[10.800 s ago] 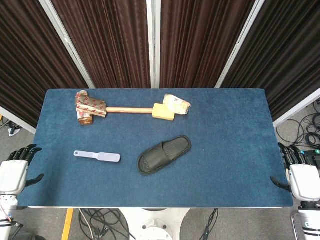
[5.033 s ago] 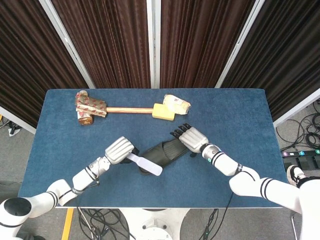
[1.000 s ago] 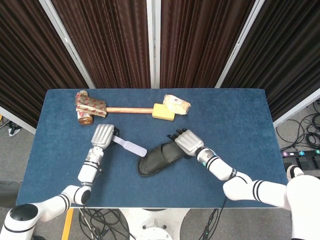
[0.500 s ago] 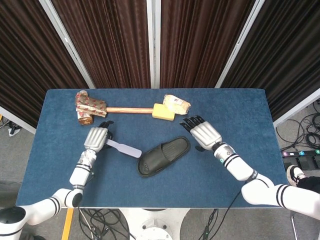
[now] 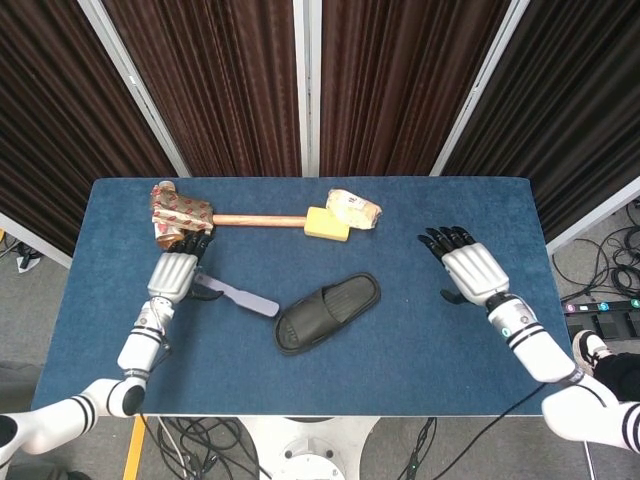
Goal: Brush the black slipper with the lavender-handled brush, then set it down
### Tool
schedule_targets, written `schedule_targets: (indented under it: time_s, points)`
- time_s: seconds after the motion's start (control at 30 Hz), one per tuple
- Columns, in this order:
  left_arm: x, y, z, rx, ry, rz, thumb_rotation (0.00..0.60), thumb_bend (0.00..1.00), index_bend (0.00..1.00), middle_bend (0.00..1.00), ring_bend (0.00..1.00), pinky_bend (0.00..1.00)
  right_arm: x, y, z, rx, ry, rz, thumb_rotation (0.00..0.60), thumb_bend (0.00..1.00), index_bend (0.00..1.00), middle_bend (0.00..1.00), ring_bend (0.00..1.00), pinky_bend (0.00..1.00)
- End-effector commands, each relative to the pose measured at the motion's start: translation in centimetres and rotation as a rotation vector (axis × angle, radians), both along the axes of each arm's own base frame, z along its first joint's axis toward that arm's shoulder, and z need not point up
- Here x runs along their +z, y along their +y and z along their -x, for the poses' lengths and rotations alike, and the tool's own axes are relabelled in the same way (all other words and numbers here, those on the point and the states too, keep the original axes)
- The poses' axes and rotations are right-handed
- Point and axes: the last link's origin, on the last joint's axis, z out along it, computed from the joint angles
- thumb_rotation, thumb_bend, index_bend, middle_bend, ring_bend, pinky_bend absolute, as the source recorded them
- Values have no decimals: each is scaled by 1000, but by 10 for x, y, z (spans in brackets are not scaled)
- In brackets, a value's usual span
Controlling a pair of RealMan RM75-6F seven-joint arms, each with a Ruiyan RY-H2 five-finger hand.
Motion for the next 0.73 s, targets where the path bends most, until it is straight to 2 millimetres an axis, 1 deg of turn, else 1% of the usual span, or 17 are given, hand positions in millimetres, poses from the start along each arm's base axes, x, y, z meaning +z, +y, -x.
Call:
schedule_targets:
  time_s: [0.03, 0.1, 0.13, 0.2, 0.23, 0.33, 0.37, 0.43, 0.47, 0.57, 0.67, 0.73]
  points:
    - [24, -10, 8, 4, 27, -20, 591, 9, 95, 36, 0, 156, 19, 16, 19, -26, -16, 42, 600, 140, 0, 50, 0, 62]
    - [40, -18, 12, 4, 2, -75, 600, 9, 108, 55, 0, 159, 32, 26, 32, -42, -22, 76, 600, 147, 0, 78, 2, 80]
    - [49, -22, 14, 6, -14, -104, 600, 9, 122, 76, 2, 165, 38, 32, 38, -50, -27, 98, 600, 152, 0, 102, 18, 110]
    - [75, -35, 25, 10, -32, -181, 600, 9, 162, 131, 29, 185, 53, 49, 57, -70, -38, 155, 600, 166, 8, 149, 55, 169]
    - [85, -41, 31, 18, -36, -205, 600, 9, 189, 162, 49, 196, 58, 56, 63, -82, -46, 173, 600, 173, 22, 169, 66, 184]
    - [113, -62, 48, 57, -51, -263, 600, 9, 238, 200, 62, 199, 69, 79, 80, -116, -83, 220, 600, 176, 58, 200, 68, 187]
    - [123, -73, 57, 78, -53, -277, 600, 9, 244, 203, 62, 199, 74, 90, 87, -129, -96, 240, 600, 176, 62, 205, 68, 187]
    - [137, -90, 67, 107, -53, -285, 600, 9, 248, 203, 62, 199, 78, 106, 96, -146, -114, 277, 600, 177, 63, 206, 68, 186]
    - [144, -102, 73, 125, -51, -294, 600, 9, 250, 203, 62, 199, 80, 117, 102, -157, -123, 298, 600, 177, 63, 204, 68, 186]
    - [153, -133, 84, 166, -43, -305, 600, 9, 257, 203, 62, 199, 79, 142, 113, -187, -145, 334, 600, 176, 62, 195, 68, 185]
    - [155, -159, 87, 197, -38, -319, 600, 9, 258, 203, 62, 199, 75, 160, 118, -208, -159, 347, 600, 176, 62, 192, 68, 178]
    - [155, -171, 87, 205, -33, -328, 600, 9, 258, 203, 62, 199, 73, 167, 119, -216, -165, 345, 600, 176, 62, 192, 68, 175]
